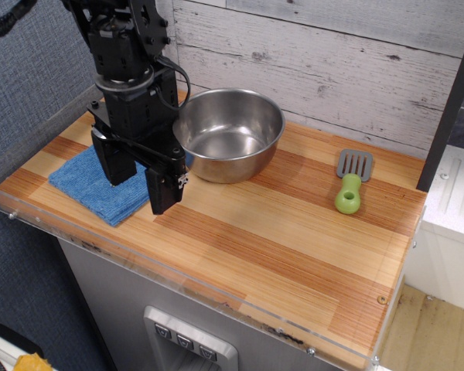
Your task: Moving the pan from the centre of the table to the edge of the table.
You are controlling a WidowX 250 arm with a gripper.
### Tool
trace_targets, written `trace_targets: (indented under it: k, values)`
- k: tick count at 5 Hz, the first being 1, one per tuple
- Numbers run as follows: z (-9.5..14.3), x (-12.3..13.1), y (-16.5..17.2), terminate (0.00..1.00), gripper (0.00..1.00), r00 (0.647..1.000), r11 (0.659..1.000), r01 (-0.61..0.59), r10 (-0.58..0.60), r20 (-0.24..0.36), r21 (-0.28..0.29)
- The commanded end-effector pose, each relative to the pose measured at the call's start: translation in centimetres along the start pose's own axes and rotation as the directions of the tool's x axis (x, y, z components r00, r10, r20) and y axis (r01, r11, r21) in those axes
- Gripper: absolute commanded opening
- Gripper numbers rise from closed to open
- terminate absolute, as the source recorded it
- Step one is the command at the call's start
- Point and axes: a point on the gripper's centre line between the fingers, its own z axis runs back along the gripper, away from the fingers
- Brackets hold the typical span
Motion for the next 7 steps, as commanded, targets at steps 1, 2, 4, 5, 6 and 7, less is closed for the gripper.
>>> trace_targets:
  k: [1,2,4,5,6,7]
  values:
    - [0.0,0.0,0.0,0.00,1.00,1.000,1.000,0.000,0.000,0.000,0.000]
    - [-0.3,4.2,0.3,0.00,1.00,0.994,0.995,0.100,-0.100,0.037,-0.009]
    - [0.4,9.7,-3.1,0.00,1.00,0.944,0.947,0.316,-0.320,0.077,0.061]
    - [0.3,11.8,-4.8,0.00,1.00,0.918,0.922,0.380,-0.386,0.087,0.074]
    - [-2.9,13.7,-4.3,0.00,1.00,0.924,0.925,0.366,-0.374,0.081,0.100]
    - [-7.0,13.9,-3.0,0.00,1.00,0.935,0.930,0.355,-0.352,-0.048,0.092]
